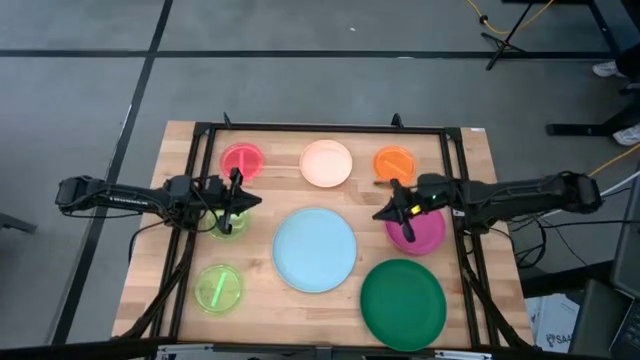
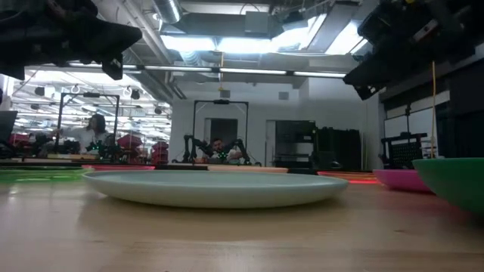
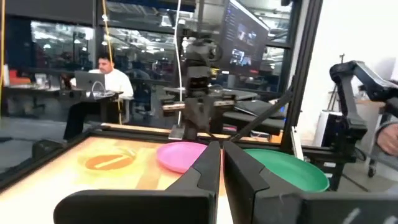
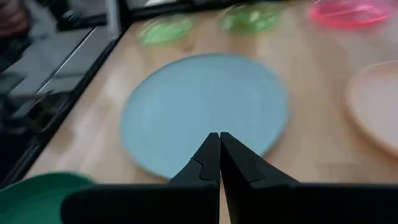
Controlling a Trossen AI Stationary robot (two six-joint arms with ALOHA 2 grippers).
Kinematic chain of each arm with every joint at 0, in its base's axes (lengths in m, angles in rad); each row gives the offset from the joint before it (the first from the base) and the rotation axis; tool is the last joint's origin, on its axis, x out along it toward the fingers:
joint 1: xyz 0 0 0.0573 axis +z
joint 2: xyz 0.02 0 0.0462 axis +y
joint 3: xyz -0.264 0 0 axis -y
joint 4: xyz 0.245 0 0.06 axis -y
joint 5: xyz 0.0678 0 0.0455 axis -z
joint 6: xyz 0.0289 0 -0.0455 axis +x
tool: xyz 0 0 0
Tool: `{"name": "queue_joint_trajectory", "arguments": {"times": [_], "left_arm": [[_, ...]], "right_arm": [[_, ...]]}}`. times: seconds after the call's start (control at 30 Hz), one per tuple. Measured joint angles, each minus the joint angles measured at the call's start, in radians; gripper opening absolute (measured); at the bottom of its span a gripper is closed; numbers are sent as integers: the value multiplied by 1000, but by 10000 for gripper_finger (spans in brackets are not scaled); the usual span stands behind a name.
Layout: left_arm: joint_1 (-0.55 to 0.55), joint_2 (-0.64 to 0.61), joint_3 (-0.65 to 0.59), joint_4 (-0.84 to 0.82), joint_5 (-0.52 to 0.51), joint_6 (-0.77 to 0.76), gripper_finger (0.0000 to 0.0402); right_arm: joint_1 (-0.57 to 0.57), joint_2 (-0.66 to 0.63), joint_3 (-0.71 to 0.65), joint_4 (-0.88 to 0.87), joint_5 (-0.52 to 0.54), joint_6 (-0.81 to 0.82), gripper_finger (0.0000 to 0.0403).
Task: Stack plastic plates
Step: Stack the dark green plate on the blue plate
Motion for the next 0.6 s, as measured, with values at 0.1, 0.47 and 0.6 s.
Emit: {"name": "queue_joint_trajectory", "arguments": {"times": [0.1,0.47,0.6], "left_arm": [[0,0,0,-1,13,-40,11],[0,0,0,44,-109,-43,11],[0,0,0,69,-94,-53,11]], "right_arm": [[88,46,59,-94,76,18,3],[292,197,213,-249,130,255,3],[328,239,241,-278,184,310,3]]}}
